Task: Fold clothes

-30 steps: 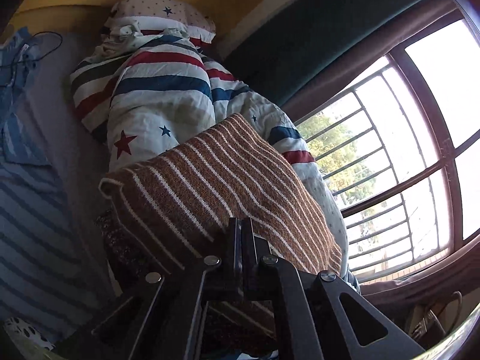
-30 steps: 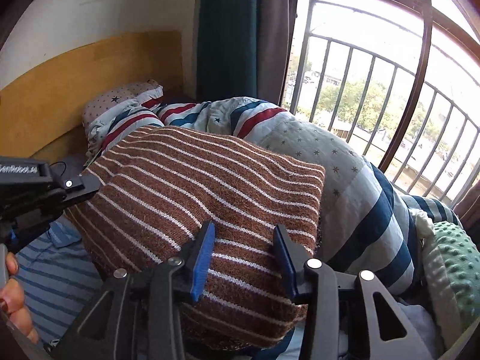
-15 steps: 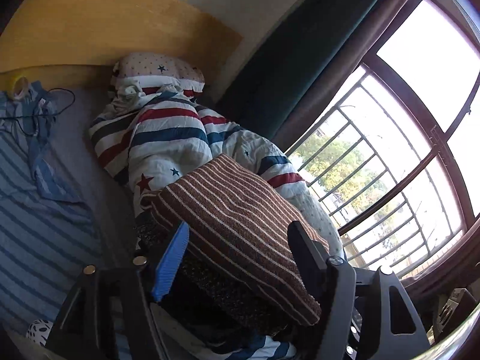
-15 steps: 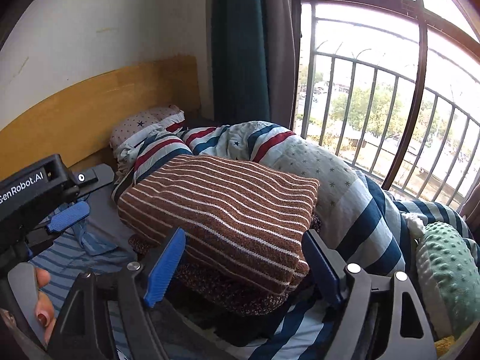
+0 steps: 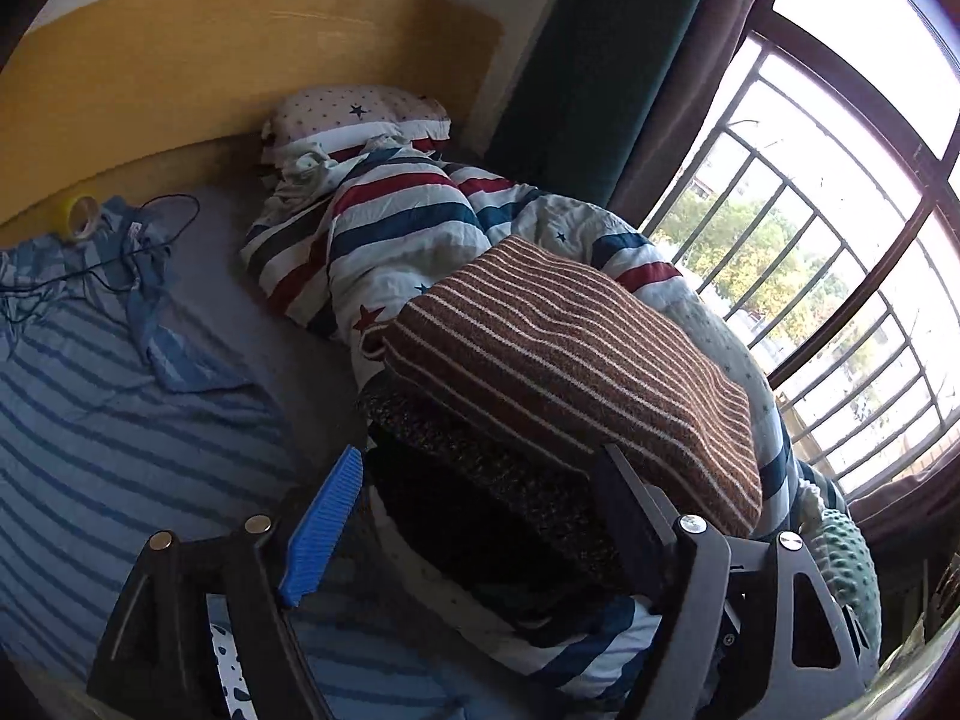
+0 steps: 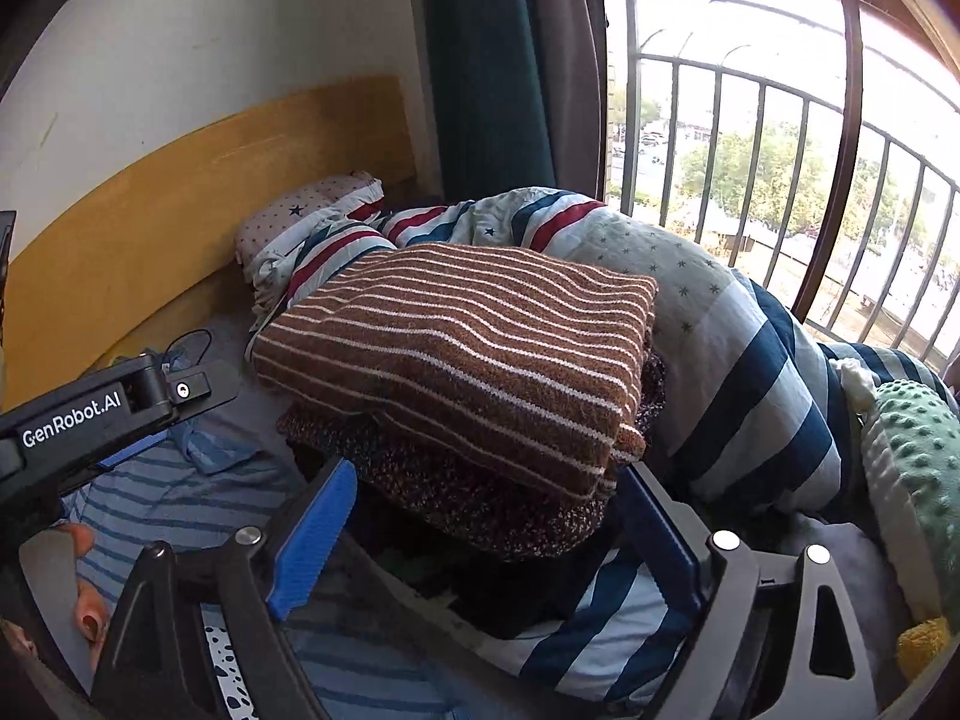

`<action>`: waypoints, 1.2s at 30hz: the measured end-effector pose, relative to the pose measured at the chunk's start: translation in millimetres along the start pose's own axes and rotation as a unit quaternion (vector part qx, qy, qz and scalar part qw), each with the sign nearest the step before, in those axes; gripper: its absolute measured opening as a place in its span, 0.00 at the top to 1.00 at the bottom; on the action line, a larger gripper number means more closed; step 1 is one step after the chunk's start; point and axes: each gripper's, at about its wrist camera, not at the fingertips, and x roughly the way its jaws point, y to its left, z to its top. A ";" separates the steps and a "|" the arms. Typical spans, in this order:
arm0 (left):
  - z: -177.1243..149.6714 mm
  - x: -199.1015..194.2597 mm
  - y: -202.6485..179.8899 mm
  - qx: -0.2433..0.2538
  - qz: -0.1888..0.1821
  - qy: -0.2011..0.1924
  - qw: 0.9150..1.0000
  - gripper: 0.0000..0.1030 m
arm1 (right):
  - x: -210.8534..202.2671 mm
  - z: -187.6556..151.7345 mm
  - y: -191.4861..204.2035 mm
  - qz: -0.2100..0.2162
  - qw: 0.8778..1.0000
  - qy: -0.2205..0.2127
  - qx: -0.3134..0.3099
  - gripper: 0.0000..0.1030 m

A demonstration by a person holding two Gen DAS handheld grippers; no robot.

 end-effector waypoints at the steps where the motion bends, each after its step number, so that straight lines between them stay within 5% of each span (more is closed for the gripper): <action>1: -1.4 -2.7 1.6 0.000 -0.003 -0.004 1.000 0.24 | 1.8 -2.5 0.4 0.001 1.000 0.005 0.000 0.10; 7: -6.4 -14.5 11.9 -0.007 -0.025 -0.023 0.999 0.23 | 8.5 -15.1 3.3 0.011 1.000 0.026 0.009 0.09; 14: -10.7 -15.3 21.2 0.000 0.009 -0.024 1.000 0.23 | 7.9 -26.9 2.2 0.009 0.998 0.031 0.048 0.09; 22: -11.5 -25.7 24.1 -0.013 -0.003 -0.058 0.998 0.25 | 2.0 -32.9 7.7 -0.013 0.998 0.025 0.056 0.09; 24: -10.1 -27.2 24.6 -0.018 -0.007 -0.062 0.998 0.54 | 1.9 -34.7 7.0 -0.018 0.998 0.026 0.061 0.09; 28: -13.1 -22.8 28.4 -0.030 -0.016 -0.049 0.998 0.92 | -1.3 -35.4 3.7 -0.021 0.997 0.024 0.072 0.09; 31: -16.6 -23.4 23.9 -0.019 -0.028 -0.053 0.998 1.00 | -3.8 -33.3 2.4 -0.026 0.997 0.016 0.070 0.09; 36: -17.0 -21.4 14.7 -0.004 -0.026 -0.047 0.999 1.00 | -4.2 -31.5 2.7 -0.025 0.997 0.014 0.067 0.09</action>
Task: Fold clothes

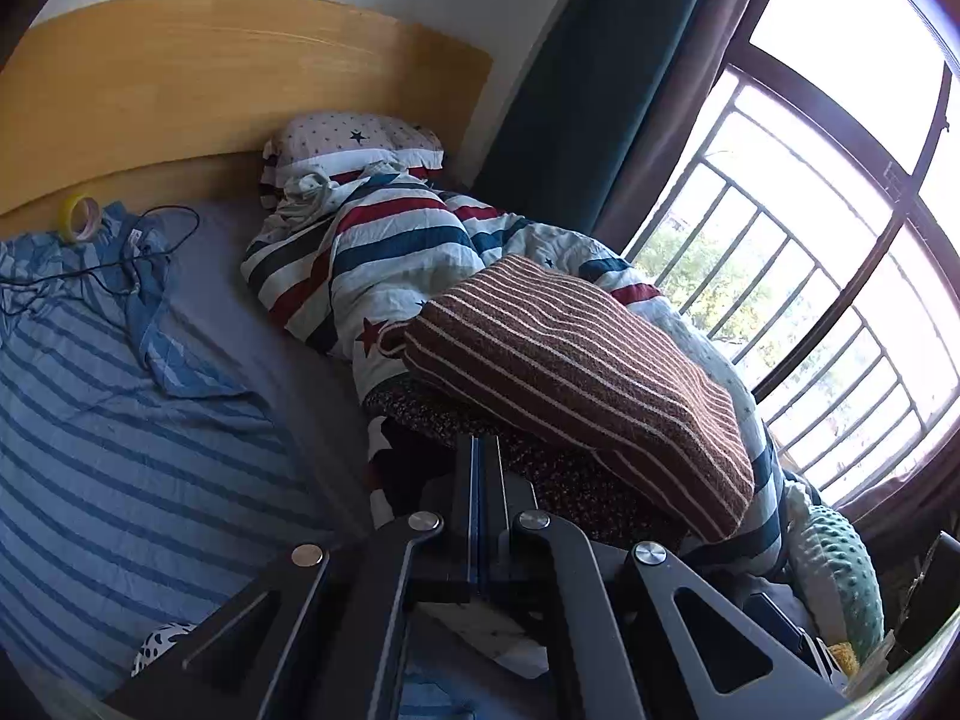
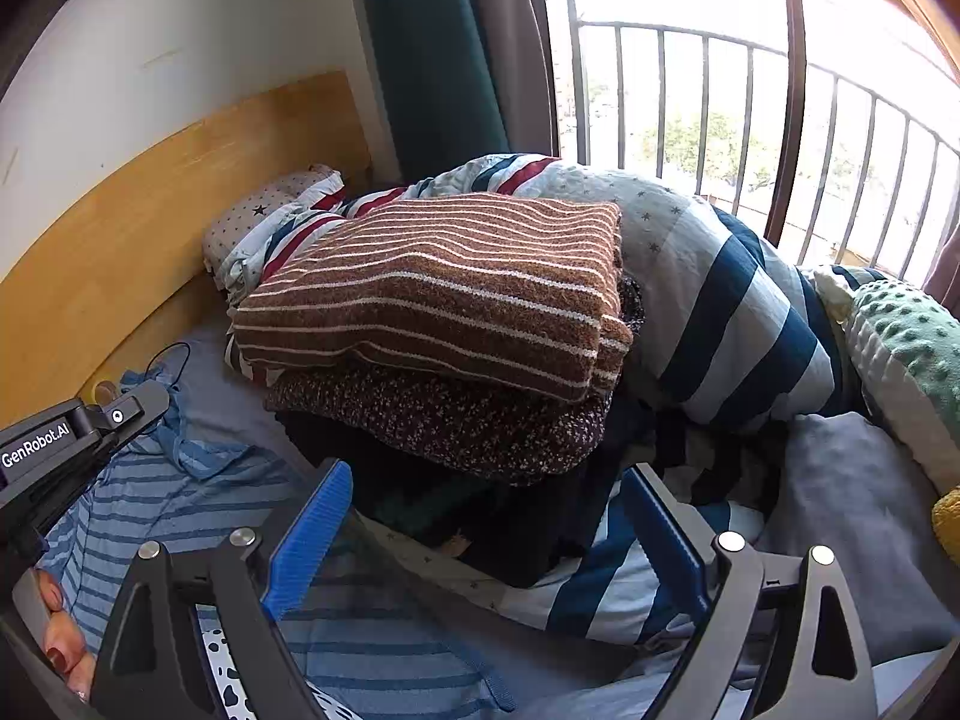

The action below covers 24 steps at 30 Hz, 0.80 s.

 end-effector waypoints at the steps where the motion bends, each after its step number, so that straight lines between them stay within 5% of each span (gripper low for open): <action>1: 0.5 -0.1 -0.7 0.002 0.003 -0.001 1.000 1.00 | 0.1 -0.2 -0.4 -0.001 1.000 0.000 0.001 0.09; 5: 5.0 -2.7 -1.1 0.005 0.008 -0.014 1.000 0.99 | 2.2 -0.9 -2.9 -0.001 1.000 0.003 0.004 0.09; 7: 7.2 -2.7 -0.9 0.006 0.017 -0.012 1.000 0.84 | 3.8 -1.5 -4.3 -0.001 1.000 0.008 0.008 0.09; 9: 8.1 -3.1 0.0 0.004 0.029 -0.012 1.000 0.12 | 5.6 -1.9 -5.7 0.001 1.000 0.012 0.012 0.09; 10: 7.8 -4.6 0.9 0.001 0.031 -0.018 0.999 0.07 | 6.2 -2.1 -6.3 0.001 1.000 0.013 0.013 0.09; 15: 9.8 -5.1 4.5 -0.023 0.014 -0.015 1.000 0.07 | 5.8 -1.4 -7.2 0.000 1.000 0.013 0.015 0.09; 24: 9.1 -2.3 8.4 -0.012 0.039 -0.008 0.999 0.07 | 6.5 -4.4 -4.2 -0.001 1.000 0.015 0.020 0.09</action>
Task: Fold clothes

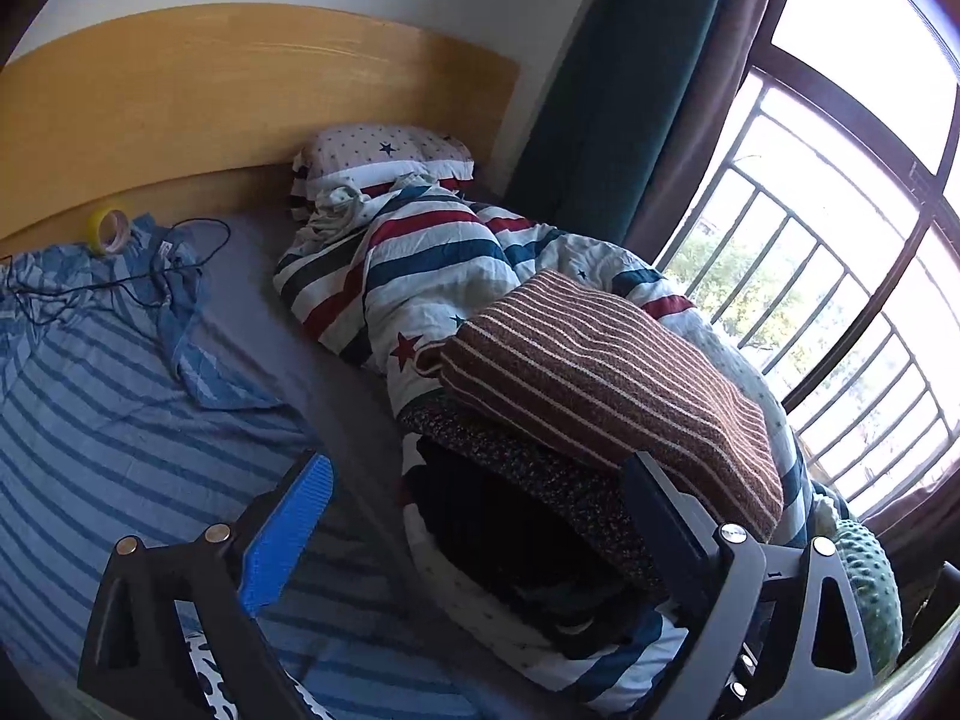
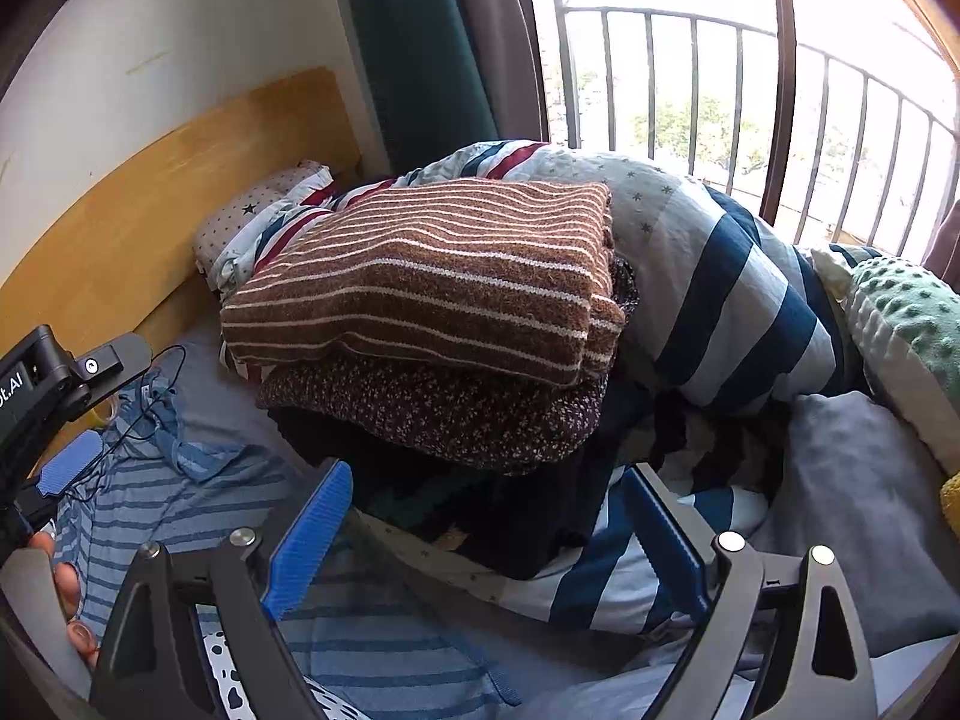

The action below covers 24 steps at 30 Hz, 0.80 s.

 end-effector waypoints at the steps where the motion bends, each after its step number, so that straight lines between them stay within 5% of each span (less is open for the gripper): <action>1: -0.2 0.3 1.1 -0.003 -0.001 0.000 1.000 0.07 | 0.6 -1.3 1.0 0.002 1.000 0.001 0.001 0.09; 12: -3.1 2.9 2.8 -0.002 -0.031 0.002 1.000 0.00 | -9.8 -8.2 3.6 -0.021 0.999 -0.019 0.016 0.09; 24: -2.8 6.3 8.8 0.024 -0.015 0.009 1.000 0.00 | -2.7 -12.4 8.1 -0.034 0.999 -0.008 0.016 0.09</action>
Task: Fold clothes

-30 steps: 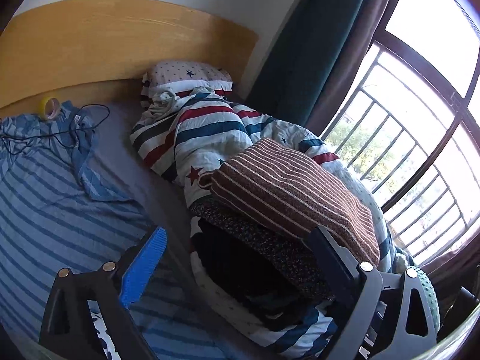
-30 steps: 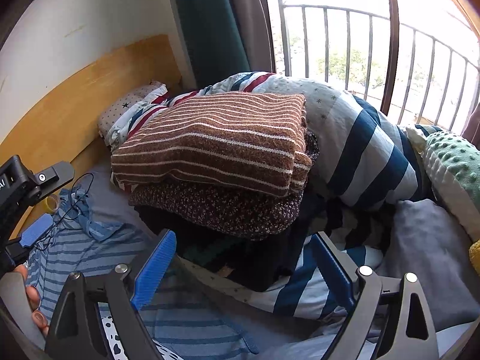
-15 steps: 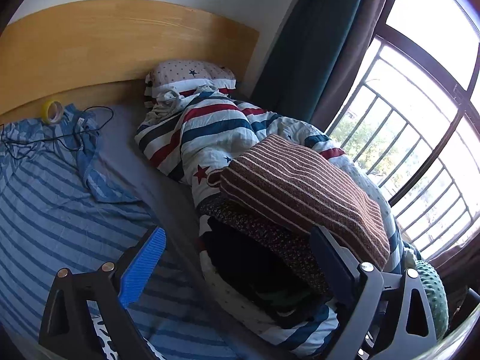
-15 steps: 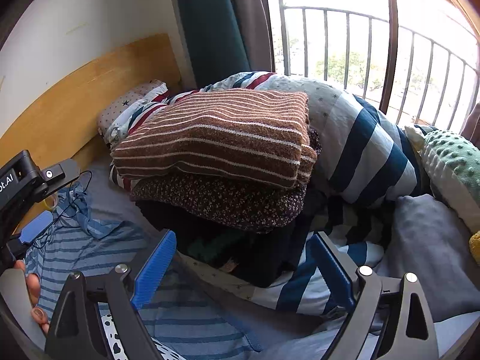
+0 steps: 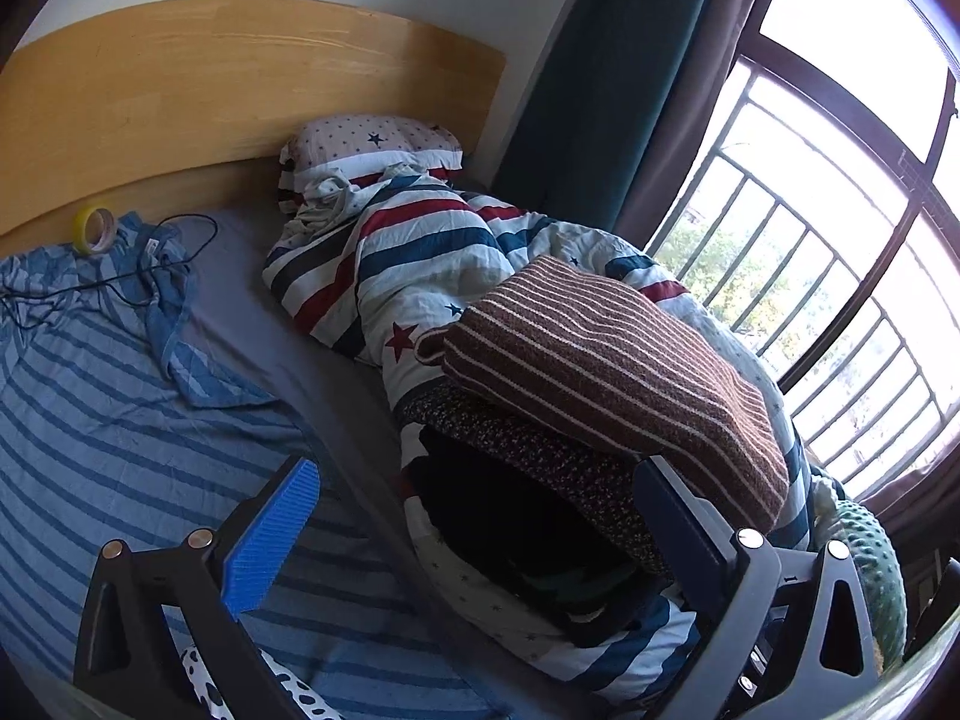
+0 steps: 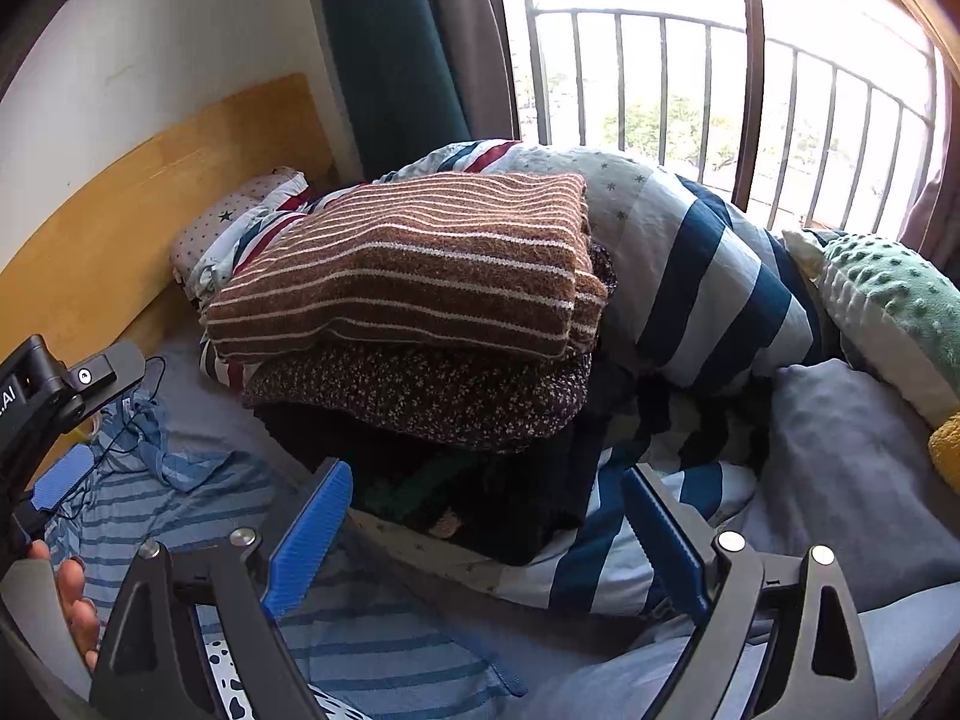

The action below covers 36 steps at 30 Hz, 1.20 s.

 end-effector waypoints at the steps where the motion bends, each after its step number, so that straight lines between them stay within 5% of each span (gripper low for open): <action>1: -0.2 -0.2 -0.7 0.002 0.001 0.000 1.000 0.00 | 0.7 -0.4 0.9 -0.001 1.000 0.001 -0.003 0.09; 8: -3.8 2.5 -8.4 0.019 0.005 0.003 1.000 0.00 | -2.4 0.3 4.3 0.001 1.000 -0.010 -0.019 0.13; 9: -4.3 3.2 -9.2 0.020 0.007 0.003 1.000 0.00 | -4.2 1.1 5.0 0.002 1.000 -0.017 -0.025 0.20; 11: -5.2 4.8 -9.3 0.019 0.006 0.006 1.000 0.00 | -6.2 3.9 6.3 0.012 0.999 -0.023 -0.036 0.59; 17: -4.3 5.3 -10.5 0.014 0.003 0.003 1.000 0.00 | -4.1 7.3 5.3 0.046 0.998 -0.015 -0.047 0.94; 33: -4.4 6.8 -17.5 0.032 -0.001 0.006 0.999 0.00 | -3.2 3.1 7.2 0.022 0.998 -0.024 -0.057 0.95; 34: -3.9 6.6 -17.3 0.033 0.000 0.005 0.999 0.00 | -3.6 4.0 5.6 0.015 0.998 -0.023 -0.051 0.87; 35: -3.3 6.4 -16.7 0.033 0.001 0.005 0.999 0.00 | -2.7 4.8 4.4 0.007 0.999 -0.018 -0.047 0.47; 36: -2.8 6.0 -16.0 0.032 0.001 0.004 0.999 0.00 | -2.3 5.6 1.9 -0.004 0.999 -0.016 -0.037 0.29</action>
